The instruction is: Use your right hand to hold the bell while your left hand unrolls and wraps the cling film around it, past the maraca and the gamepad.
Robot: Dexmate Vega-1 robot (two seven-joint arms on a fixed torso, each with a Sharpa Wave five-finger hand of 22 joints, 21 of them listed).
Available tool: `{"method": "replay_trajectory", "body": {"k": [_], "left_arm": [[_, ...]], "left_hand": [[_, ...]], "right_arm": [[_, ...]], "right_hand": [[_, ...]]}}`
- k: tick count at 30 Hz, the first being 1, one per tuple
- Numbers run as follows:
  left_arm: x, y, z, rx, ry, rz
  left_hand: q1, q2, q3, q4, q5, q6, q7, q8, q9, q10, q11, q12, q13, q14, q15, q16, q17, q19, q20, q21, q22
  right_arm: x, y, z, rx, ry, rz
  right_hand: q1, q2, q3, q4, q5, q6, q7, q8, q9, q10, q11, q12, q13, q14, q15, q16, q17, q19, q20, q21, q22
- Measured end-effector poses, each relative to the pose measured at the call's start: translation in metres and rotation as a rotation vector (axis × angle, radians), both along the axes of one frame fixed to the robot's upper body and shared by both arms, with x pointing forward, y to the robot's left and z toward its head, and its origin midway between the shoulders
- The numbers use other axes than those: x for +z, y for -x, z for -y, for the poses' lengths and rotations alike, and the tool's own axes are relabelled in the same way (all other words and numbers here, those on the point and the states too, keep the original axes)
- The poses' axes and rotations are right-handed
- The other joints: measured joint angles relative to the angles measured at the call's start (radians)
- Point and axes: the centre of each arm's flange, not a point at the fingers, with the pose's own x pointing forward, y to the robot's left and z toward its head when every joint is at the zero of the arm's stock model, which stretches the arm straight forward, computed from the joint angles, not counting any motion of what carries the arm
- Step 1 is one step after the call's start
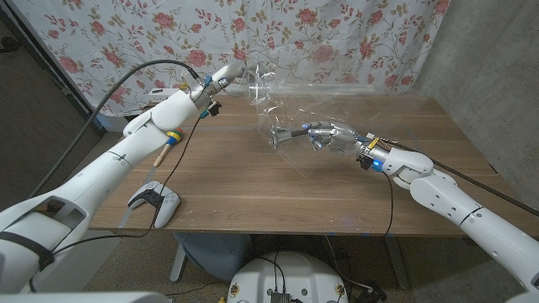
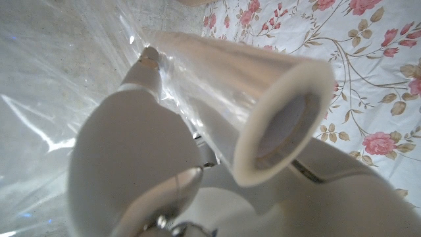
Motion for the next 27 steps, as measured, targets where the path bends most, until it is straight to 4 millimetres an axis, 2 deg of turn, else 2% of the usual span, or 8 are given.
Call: {"method": "replay_trajectory", "body": {"k": [13, 27], "left_arm": [[-0.006, 0.002, -0.004, -0.035, 0.020, -0.008], [-0.010, 0.014, -0.005, -0.062, 0.019, 0.004]], "left_hand": [[0.000, 0.000, 0.000, 0.000, 0.001, 0.000, 0.000, -0.005, 0.008, 0.002, 0.002, -0.005, 0.021, 0.000, 0.000, 0.000, -0.001, 0.000, 0.000, 0.000, 0.000], [0.000, 0.000, 0.000, 0.000, 0.001, 0.000, 0.000, -0.006, 0.014, 0.002, 0.002, -0.006, 0.029, 0.000, 0.000, -0.007, -0.001, 0.000, 0.000, 0.000, 0.000]], "right_arm": [[-0.002, -0.006, -0.003, -0.016, 0.005, -0.015], [-0.006, -0.010, -0.003, -0.052, -0.005, -0.035]], "right_hand": [[0.000, 0.000, 0.000, 0.000, 0.000, 0.000, 0.000, 0.000, 0.000, 0.002, 0.002, 0.000, 0.000, 0.000, 0.000, 0.000, 0.000, 0.000, 0.000, 0.000, 0.000], [0.000, 0.000, 0.000, 0.000, 0.000, 0.000, 0.000, 0.000, 0.000, 0.002, 0.002, 0.001, 0.003, 0.000, 0.000, 0.000, 0.000, 0.000, 0.000, 0.000, 0.000]]}}
